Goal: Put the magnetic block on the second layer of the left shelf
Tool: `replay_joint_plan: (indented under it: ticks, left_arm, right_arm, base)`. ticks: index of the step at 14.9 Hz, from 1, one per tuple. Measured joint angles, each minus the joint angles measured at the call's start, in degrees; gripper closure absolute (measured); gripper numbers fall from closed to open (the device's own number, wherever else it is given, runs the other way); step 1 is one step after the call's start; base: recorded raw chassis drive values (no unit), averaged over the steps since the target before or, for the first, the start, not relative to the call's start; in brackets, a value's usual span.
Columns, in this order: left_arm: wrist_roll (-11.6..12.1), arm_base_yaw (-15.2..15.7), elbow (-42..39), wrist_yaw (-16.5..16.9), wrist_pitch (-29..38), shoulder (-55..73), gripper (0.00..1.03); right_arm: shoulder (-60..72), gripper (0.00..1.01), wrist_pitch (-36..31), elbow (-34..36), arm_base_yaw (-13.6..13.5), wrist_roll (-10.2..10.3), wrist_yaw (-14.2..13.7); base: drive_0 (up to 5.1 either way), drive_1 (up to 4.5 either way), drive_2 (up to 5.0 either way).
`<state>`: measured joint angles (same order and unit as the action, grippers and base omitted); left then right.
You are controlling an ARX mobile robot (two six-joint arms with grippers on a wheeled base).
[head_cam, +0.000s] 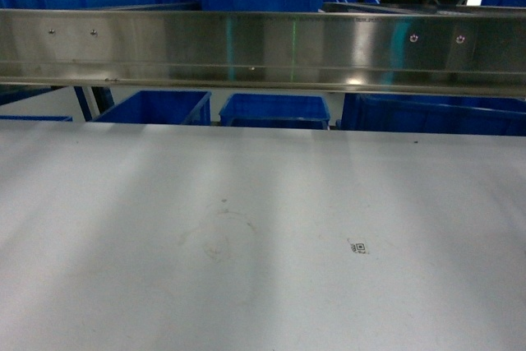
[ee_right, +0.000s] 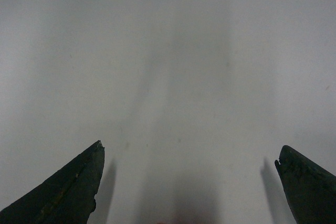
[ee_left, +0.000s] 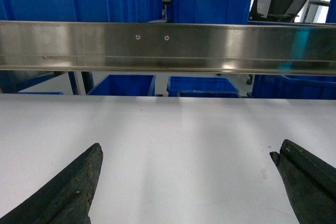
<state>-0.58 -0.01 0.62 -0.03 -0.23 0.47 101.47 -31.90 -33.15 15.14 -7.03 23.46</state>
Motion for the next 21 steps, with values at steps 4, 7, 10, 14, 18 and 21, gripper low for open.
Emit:
replay_joint_plan:
  ticks: [4,7,10,14,18,21]
  left_arm:
    - [0.0,0.0,0.0,0.0,0.0,0.0,0.05]
    - [0.0,0.0,0.0,0.0,0.0,0.0,0.05]
    - [-0.02,0.0,0.0,0.0,0.0,0.02,0.05]
    - [0.0,0.0,0.0,0.0,0.0,0.0,0.05]
    - [-0.02,0.0,0.0,0.0,0.0,0.02,0.05]
    - [0.0,0.0,0.0,0.02,0.0,0.0,0.05]
  right_arm:
    - [0.87,0.03,-5.68,5.14,-1.25,1.57,-2.43]
    - [3.48,0.24,-11.21,7.04,-1.29,1.2,-4.9]
    - [3.13,0.56,-11.39,8.11,-1.29,1.18,-5.73]
    - [-0.76,0.67,-9.55,11.3,-3.63,1.22,-5.31]
    - [-19.56,0.67,5.14,12.46,-7.39,3.8,-4.81]
    - [-41.64,0.67,17.0,6.97,-9.88,5.99,-6.16]
  base:
    - [0.0,0.0,0.0]
    - [0.0,0.0,0.0]
    - [0.0,0.0,0.0]
    - [0.0,0.0,0.0]
    - [0.0,0.0,0.0]
    - [0.0,0.0,0.0]
